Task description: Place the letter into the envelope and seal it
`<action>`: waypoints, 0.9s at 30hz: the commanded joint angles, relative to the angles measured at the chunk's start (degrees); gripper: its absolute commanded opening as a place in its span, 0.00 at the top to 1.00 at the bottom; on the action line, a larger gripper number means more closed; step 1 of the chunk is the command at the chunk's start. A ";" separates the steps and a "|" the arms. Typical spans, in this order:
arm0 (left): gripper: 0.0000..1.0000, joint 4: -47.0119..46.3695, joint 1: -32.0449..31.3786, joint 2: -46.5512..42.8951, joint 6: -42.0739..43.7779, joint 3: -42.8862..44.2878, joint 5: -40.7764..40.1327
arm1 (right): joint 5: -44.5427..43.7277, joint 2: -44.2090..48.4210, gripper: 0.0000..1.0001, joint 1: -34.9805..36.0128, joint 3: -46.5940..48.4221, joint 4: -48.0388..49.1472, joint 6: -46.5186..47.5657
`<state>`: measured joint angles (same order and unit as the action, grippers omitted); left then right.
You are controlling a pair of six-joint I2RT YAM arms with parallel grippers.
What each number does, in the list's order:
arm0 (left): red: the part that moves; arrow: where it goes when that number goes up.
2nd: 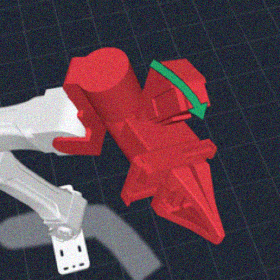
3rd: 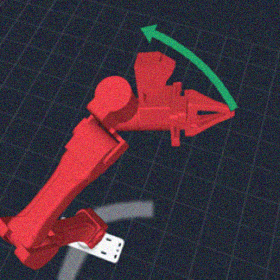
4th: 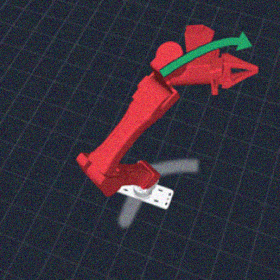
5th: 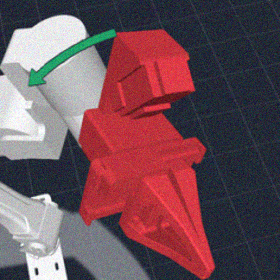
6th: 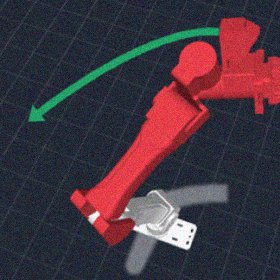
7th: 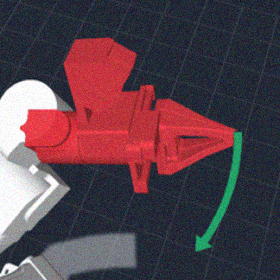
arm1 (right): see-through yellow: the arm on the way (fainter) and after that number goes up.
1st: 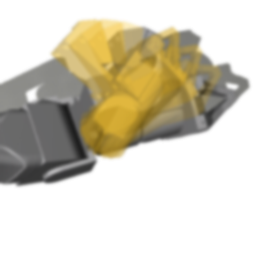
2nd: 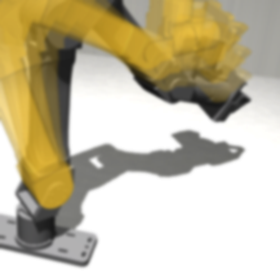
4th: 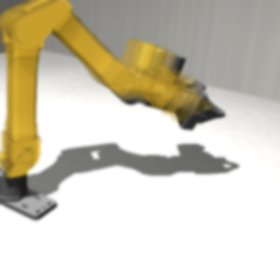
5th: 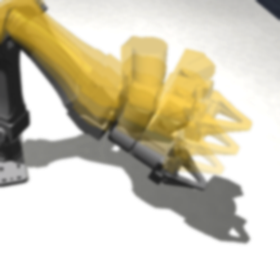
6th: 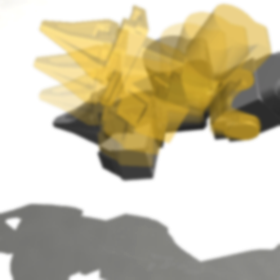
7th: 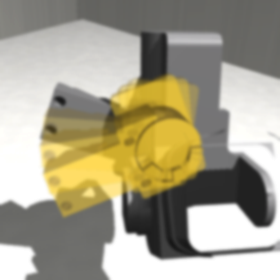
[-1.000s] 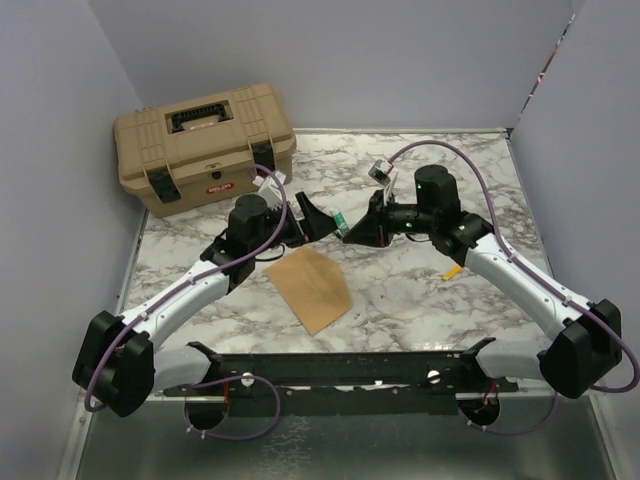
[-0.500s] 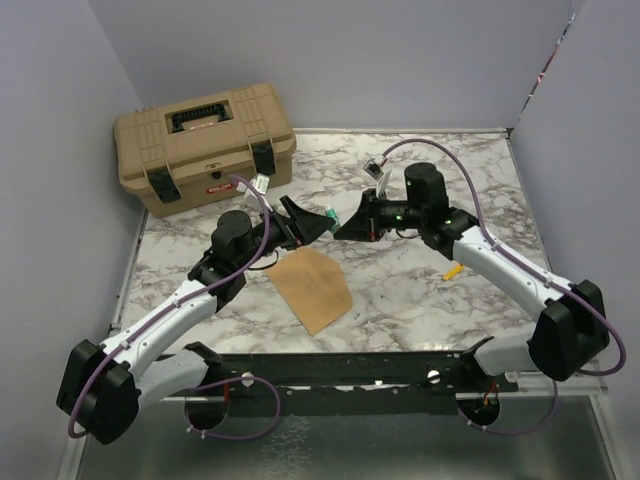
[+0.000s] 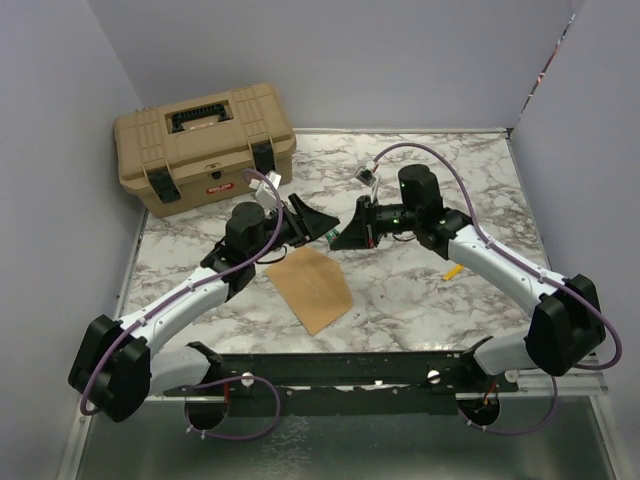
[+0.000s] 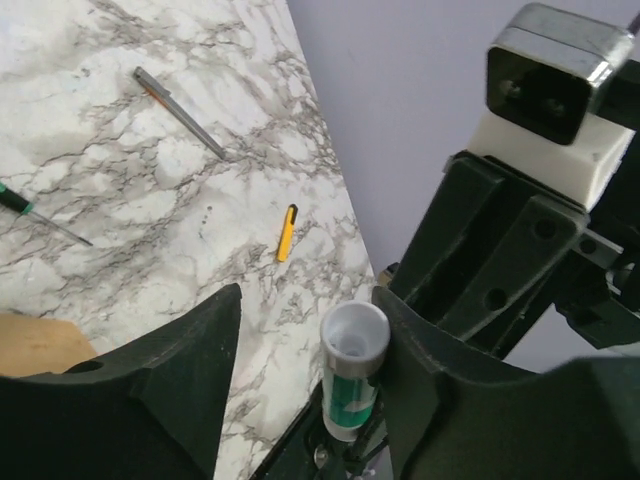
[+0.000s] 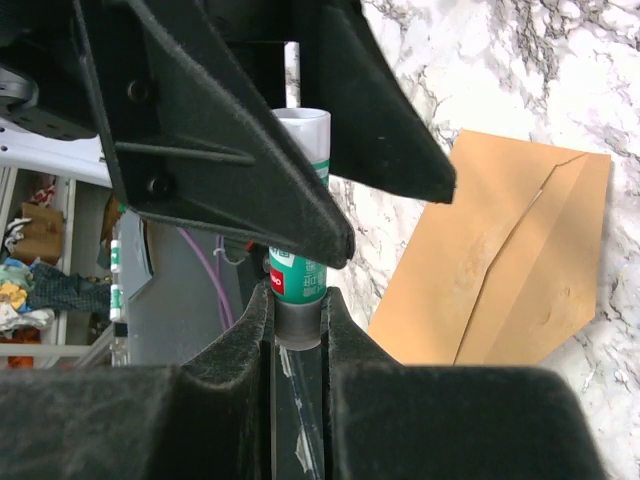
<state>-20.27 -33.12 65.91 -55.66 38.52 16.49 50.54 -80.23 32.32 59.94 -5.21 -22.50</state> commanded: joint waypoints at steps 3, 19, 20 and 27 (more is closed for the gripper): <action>0.67 0.64 -0.38 1.19 -0.77 4.44 4.69 | 0.45 -0.27 0.95 0.47 2.43 -1.00 1.93; 1.00 4.06 -0.41 -2.76 -11.79 7.01 -4.28 | -3.79 7.61 0.46 0.40 -9.35 30.36 -29.00; 1.00 3.92 -0.43 -2.92 -12.70 7.09 -4.75 | -3.45 7.55 0.46 0.46 -10.02 32.86 -31.31; 1.00 3.23 -0.41 -3.49 -18.42 6.51 -5.69 | -3.10 6.51 0.43 0.47 -9.57 34.72 -35.55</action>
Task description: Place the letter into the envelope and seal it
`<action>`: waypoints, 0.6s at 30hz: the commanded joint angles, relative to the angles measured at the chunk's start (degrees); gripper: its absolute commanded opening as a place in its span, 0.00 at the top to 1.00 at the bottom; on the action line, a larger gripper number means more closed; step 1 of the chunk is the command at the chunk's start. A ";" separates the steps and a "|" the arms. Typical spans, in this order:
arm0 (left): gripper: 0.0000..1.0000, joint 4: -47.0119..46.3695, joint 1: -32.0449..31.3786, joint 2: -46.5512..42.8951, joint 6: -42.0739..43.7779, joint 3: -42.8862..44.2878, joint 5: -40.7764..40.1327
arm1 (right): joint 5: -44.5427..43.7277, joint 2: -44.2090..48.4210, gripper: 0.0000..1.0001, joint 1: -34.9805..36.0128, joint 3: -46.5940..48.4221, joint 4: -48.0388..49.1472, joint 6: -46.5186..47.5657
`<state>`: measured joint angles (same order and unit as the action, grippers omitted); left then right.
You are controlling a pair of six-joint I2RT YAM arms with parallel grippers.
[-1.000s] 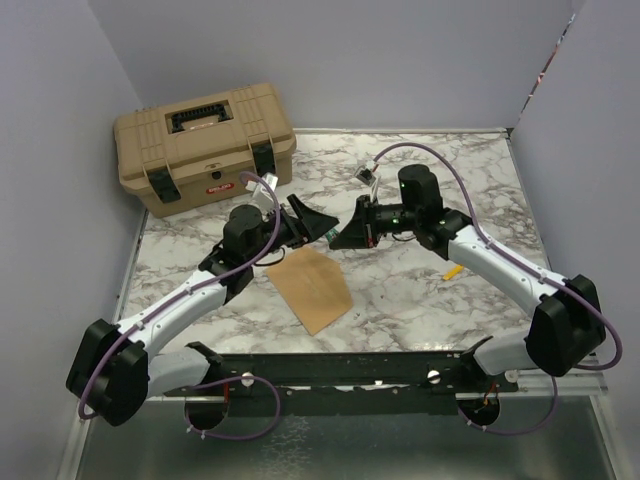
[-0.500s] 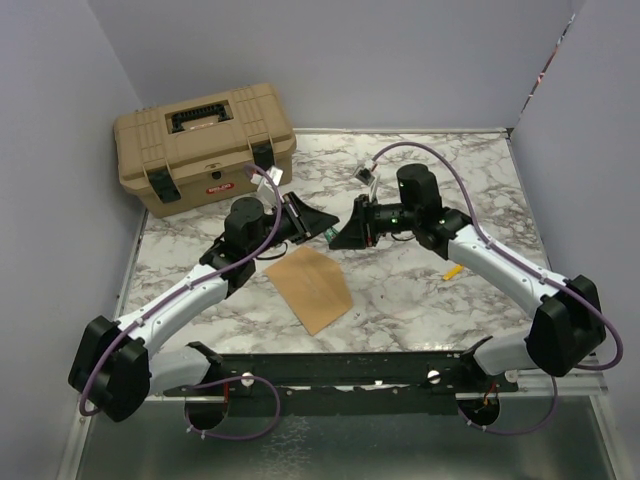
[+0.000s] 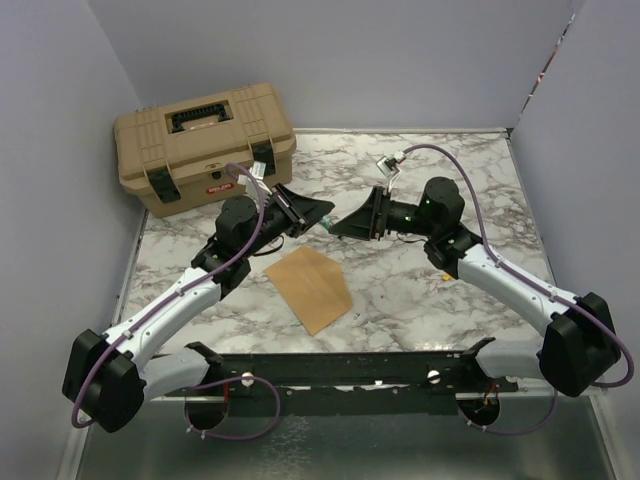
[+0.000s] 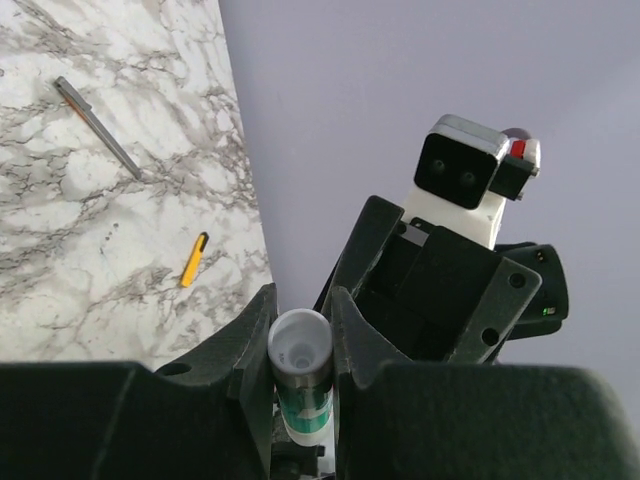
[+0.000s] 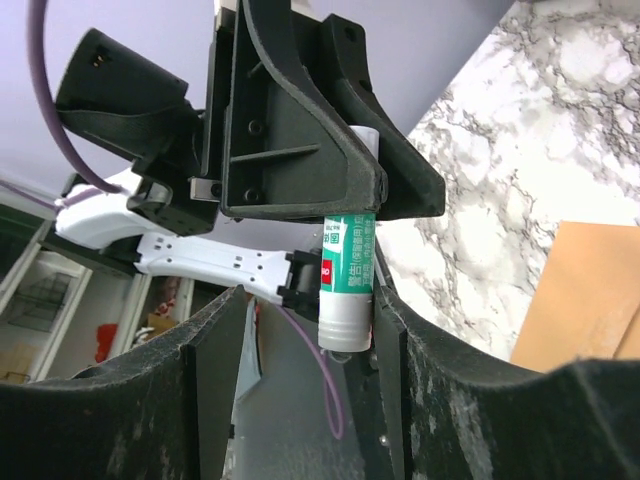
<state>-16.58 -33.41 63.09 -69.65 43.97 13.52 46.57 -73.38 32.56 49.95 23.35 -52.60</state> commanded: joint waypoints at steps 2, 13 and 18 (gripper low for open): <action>1.00 -0.53 -0.15 -1.00 -4.98 1.08 -3.23 | 0.40 -0.81 0.44 0.23 0.50 6.20 -6.34; 1.00 -0.94 -0.16 -1.74 -5.94 0.43 -5.13 | 1.47 -2.95 0.63 0.22 0.88 6.30 -8.81; 1.00 -1.33 0.11 -2.07 -5.32 0.90 -6.27 | 2.77 -3.72 0.97 0.23 1.95 3.06 -6.58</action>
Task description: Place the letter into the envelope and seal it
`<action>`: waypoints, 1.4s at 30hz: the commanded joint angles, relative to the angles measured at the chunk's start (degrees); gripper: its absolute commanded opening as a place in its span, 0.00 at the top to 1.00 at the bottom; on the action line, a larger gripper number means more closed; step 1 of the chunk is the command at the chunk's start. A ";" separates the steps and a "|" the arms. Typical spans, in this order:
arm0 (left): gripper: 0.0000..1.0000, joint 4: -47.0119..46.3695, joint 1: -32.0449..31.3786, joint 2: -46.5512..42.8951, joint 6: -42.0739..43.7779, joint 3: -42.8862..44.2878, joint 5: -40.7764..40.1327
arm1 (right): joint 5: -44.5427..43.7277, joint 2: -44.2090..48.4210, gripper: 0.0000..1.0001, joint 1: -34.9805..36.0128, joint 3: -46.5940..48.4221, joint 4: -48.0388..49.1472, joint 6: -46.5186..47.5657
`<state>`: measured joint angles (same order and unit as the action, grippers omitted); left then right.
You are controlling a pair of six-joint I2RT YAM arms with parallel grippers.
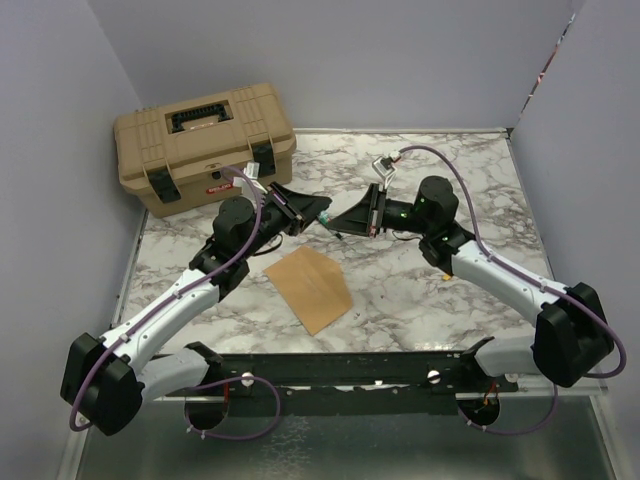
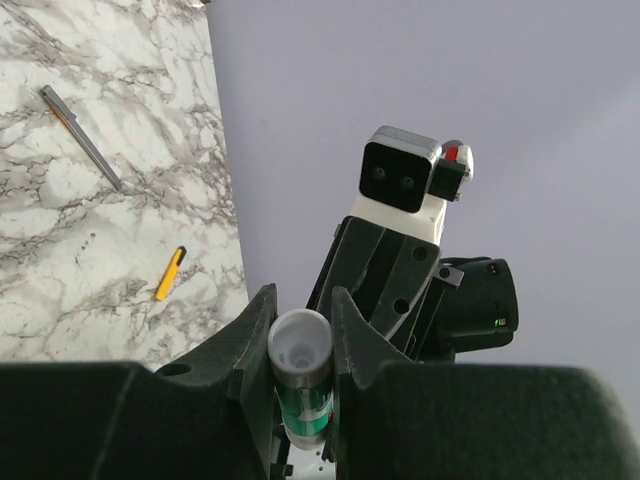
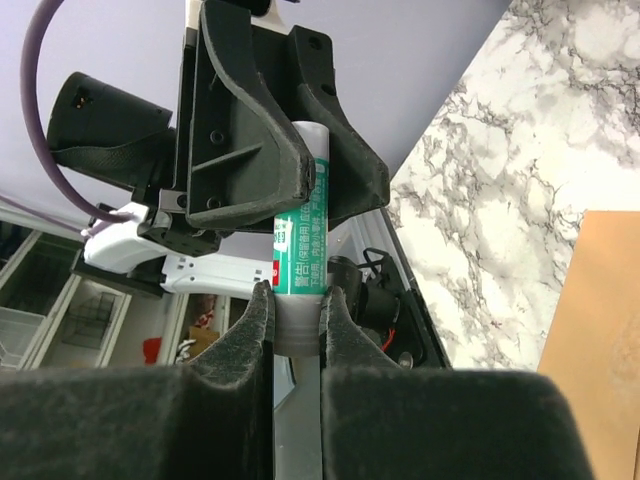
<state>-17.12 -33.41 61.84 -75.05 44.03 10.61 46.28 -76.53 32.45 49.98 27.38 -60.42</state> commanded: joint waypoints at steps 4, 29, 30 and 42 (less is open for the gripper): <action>1.00 2.71 2.50 0.54 2.63 5.36 -0.72 | 7.41 -1.16 1.00 0.12 4.31 -12.06 12.90; 1.00 19.23 12.22 -1.98 19.03 8.57 5.04 | -48.19 -8.26 0.98 -0.72 13.49 -60.71 34.93; 1.00 19.57 12.21 -2.32 19.52 8.05 5.11 | -50.71 -9.10 0.97 -0.78 12.69 -60.70 34.51; 1.00 21.71 12.23 -1.89 22.94 3.04 7.72 | -57.87 -19.87 0.81 -0.81 9.45 -58.58 33.66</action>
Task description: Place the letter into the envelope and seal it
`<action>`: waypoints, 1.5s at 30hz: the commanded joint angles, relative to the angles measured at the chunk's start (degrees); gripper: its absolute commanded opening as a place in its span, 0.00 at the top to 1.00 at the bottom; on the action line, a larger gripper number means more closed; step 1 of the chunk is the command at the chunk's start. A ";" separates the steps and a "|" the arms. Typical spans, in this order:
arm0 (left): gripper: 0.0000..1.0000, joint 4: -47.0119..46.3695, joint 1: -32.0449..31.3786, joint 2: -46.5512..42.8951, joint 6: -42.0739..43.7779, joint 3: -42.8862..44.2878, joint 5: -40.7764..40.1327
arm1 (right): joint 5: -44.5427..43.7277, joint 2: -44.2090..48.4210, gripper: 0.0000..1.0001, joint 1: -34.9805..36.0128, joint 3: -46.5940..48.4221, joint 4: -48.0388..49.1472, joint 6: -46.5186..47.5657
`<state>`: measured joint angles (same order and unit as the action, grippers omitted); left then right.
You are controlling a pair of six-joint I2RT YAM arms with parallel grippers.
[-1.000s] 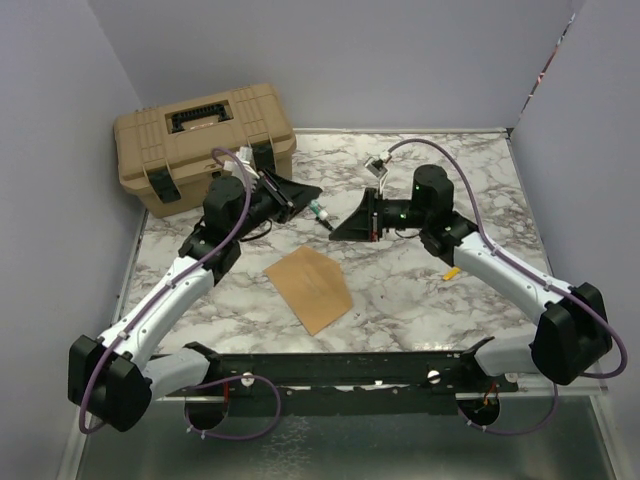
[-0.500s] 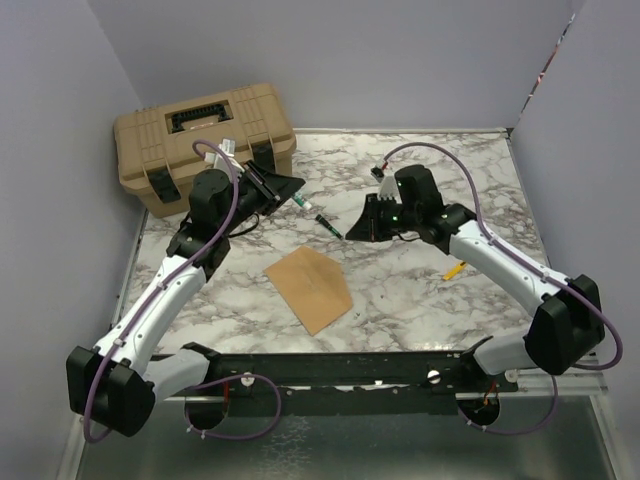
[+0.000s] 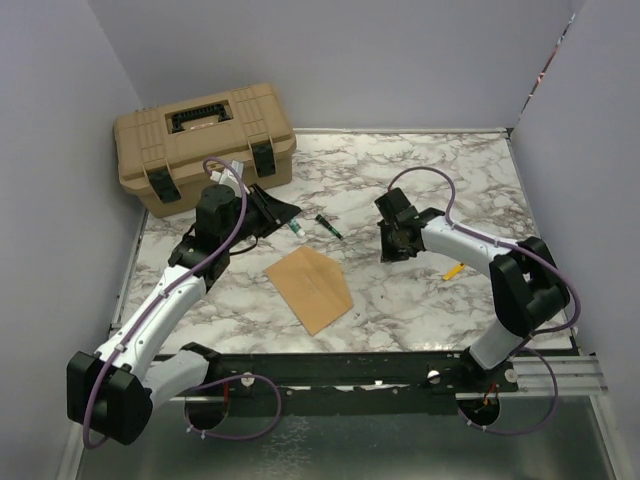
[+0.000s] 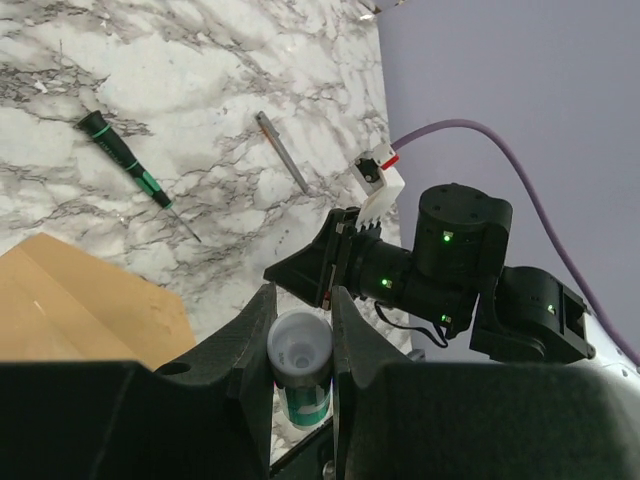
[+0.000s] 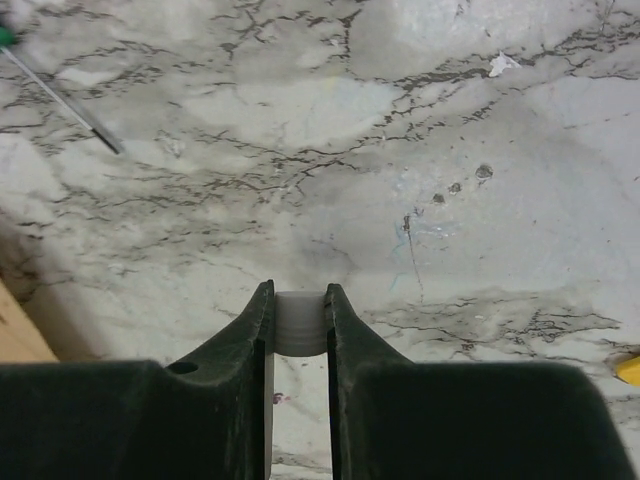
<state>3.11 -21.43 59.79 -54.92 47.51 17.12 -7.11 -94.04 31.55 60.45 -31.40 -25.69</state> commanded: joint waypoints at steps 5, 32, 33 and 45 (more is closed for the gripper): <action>1.00 4.15 0.25 1.07 4.33 0.83 2.59 | -4.12 -5.27 0.79 0.09 0.12 -1.16 -2.41; 1.00 11.74 0.21 -1.03 11.41 0.66 4.91 | 13.12 -14.56 0.75 -0.17 9.93 -34.43 4.67; 1.00 12.05 0.22 -0.64 11.84 0.90 4.89 | 12.80 -15.45 0.75 -0.22 10.29 -34.39 4.90; 1.00 14.52 0.25 -0.02 14.14 1.80 4.06 | 9.97 -18.97 0.45 -0.38 15.18 -35.31 6.06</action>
<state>16.32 -21.43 59.75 -42.30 47.46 20.62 4.23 -112.81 31.48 73.69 -64.69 -20.25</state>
